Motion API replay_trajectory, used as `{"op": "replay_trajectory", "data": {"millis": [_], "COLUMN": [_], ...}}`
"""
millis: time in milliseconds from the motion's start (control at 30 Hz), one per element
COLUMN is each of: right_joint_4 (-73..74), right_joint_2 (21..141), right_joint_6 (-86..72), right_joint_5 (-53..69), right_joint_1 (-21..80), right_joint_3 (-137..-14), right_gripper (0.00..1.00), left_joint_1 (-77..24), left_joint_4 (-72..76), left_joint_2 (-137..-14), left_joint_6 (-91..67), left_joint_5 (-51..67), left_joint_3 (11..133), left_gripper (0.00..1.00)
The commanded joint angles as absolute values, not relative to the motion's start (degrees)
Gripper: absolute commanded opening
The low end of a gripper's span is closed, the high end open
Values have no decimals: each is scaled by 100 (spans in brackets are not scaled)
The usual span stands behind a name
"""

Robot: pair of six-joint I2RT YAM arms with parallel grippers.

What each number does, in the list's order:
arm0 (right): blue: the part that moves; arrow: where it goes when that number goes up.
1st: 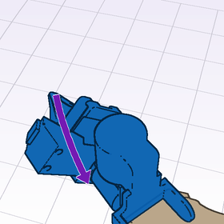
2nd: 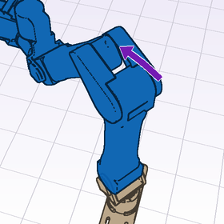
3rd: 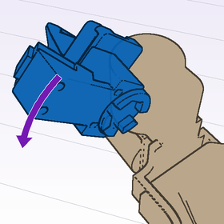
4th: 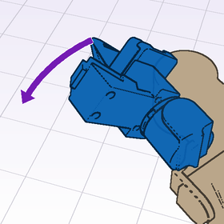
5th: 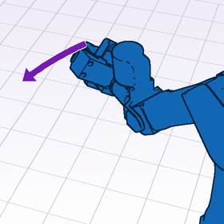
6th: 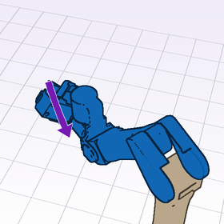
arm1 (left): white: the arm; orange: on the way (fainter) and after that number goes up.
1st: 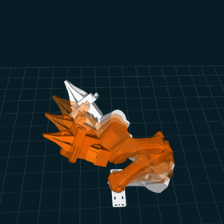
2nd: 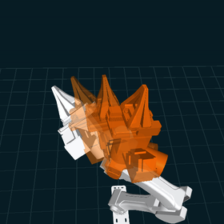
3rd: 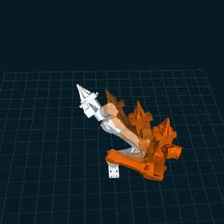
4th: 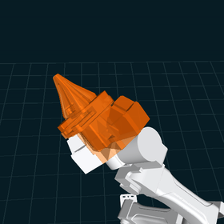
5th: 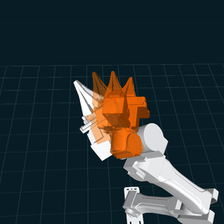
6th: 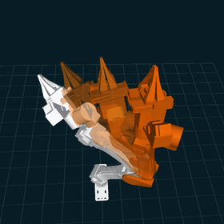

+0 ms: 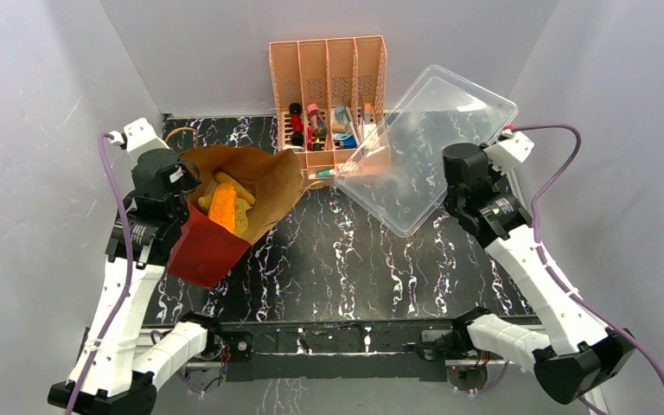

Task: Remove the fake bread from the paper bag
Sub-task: Place the container at the center of the board.

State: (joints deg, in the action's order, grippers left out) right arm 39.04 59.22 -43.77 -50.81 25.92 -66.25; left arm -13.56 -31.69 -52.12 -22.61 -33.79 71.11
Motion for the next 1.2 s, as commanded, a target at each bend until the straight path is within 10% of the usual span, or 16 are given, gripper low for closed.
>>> {"op": "replay_trajectory", "data": {"millis": [0,300,1167], "right_joint_4": [3088,2542,1412], "right_joint_2": [6001,6423,8412], "right_joint_6": [-4383,-4920,-7198], "right_joint_5": [-4409,-2970,-3101], "right_joint_1": [1429,-441,-837], "right_joint_3": [-6902,-6478,-5414], "right_gripper": [0,0,0], "left_joint_1": [-1324,-1322,-1321], "left_joint_4": [-2951,-2913,-1979], "left_joint_2": [-4980,-4888,-4329], "left_joint_6": [-2467,-2753,-3289], "left_joint_5": [-3003,-2239,-1152], "left_joint_3": [7102,6932,5735], "left_gripper": [0,0,0]}}
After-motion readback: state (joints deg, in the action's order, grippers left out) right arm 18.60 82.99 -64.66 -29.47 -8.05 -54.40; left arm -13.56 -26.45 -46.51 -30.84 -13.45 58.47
